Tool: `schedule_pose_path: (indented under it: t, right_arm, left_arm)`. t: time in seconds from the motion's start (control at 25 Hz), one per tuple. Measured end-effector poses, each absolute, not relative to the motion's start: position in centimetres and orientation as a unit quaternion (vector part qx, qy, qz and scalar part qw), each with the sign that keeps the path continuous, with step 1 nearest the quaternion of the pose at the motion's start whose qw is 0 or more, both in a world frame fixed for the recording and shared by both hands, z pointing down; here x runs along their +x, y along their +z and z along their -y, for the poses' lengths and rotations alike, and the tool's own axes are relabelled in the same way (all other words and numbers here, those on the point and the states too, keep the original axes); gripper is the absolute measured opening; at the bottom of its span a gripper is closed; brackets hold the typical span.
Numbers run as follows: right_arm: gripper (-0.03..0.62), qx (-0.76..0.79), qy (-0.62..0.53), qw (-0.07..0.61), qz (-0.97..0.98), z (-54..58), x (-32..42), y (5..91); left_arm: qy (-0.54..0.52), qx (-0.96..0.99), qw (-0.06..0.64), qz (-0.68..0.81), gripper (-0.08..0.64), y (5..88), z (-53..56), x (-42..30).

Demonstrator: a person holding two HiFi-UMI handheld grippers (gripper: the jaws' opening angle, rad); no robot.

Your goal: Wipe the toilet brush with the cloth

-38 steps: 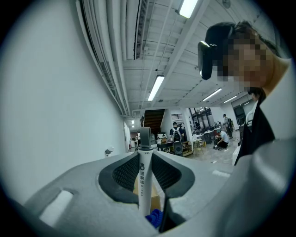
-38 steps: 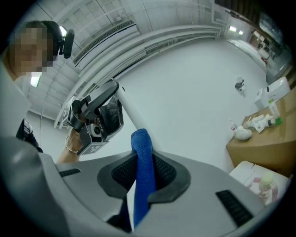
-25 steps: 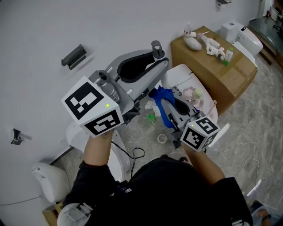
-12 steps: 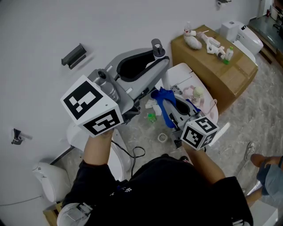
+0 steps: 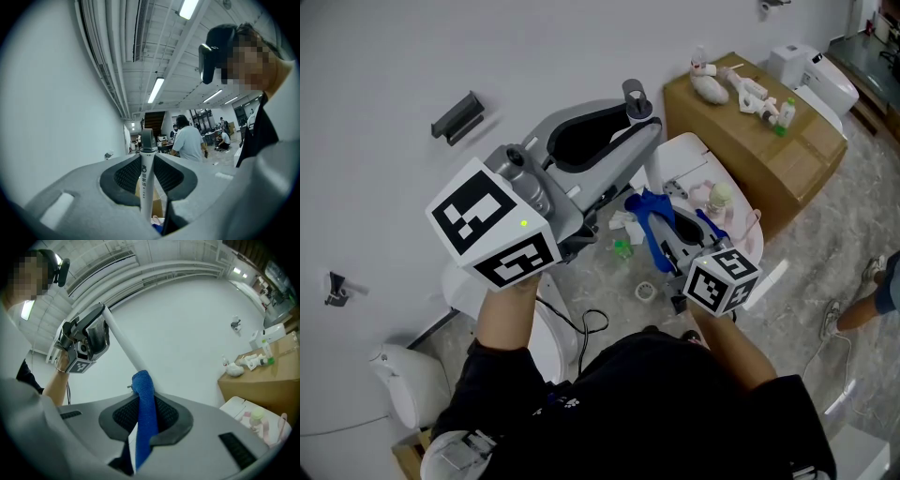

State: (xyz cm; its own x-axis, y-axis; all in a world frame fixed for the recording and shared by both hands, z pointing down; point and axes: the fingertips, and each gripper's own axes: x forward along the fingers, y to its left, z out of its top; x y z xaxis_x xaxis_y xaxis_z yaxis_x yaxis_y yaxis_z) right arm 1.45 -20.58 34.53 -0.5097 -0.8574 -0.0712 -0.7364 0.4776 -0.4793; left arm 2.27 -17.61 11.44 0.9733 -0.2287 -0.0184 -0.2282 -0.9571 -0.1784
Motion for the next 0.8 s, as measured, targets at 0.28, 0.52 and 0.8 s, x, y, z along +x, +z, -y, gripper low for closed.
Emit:
schedule_pose_path:
  t: [0.28, 0.52, 0.8]
  right_arm:
    - [0.064, -0.478, -0.203, 0.147, -0.842, 20.6, 1.8, 35.0]
    - [0.064, -0.486, -0.206, 0.142, -0.837, 20.8, 2.0, 35.8]
    - [0.064, -0.492, -0.216, 0.133, -0.833, 20.9, 2.3, 37.0]
  left_arm:
    - [-0.001, -0.99, 0.092, -0.111, 0.091, 11.1, 17.3, 2.3]
    - [0.001, -0.99, 0.093, -0.108, 0.091, 11.0, 17.1, 2.4]
    - [0.007, -0.99, 0.092, -0.106, 0.091, 10.6, 17.0, 2.4]
